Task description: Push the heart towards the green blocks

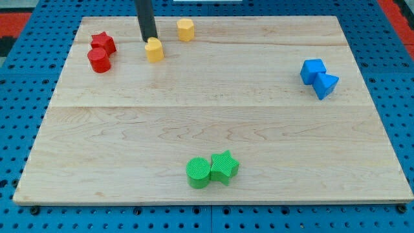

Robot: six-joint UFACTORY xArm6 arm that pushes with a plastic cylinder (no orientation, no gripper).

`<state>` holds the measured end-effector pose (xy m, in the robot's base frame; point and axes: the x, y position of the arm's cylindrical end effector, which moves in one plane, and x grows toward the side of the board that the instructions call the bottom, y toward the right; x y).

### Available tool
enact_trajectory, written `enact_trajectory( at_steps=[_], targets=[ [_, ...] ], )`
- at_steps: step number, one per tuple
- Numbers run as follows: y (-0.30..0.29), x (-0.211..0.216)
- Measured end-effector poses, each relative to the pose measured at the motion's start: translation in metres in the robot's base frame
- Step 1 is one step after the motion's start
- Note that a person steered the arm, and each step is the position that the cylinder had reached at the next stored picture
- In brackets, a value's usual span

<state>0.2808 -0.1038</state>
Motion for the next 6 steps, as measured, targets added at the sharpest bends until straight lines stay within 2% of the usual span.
enact_trajectory(
  at_steps=[1, 3, 4, 5, 6],
  targets=[
    [0.069, 0.038],
    [0.026, -0.026],
    [-0.001, 0.007],
    [0.020, 0.060],
    [0.041, 0.079]
  ],
)
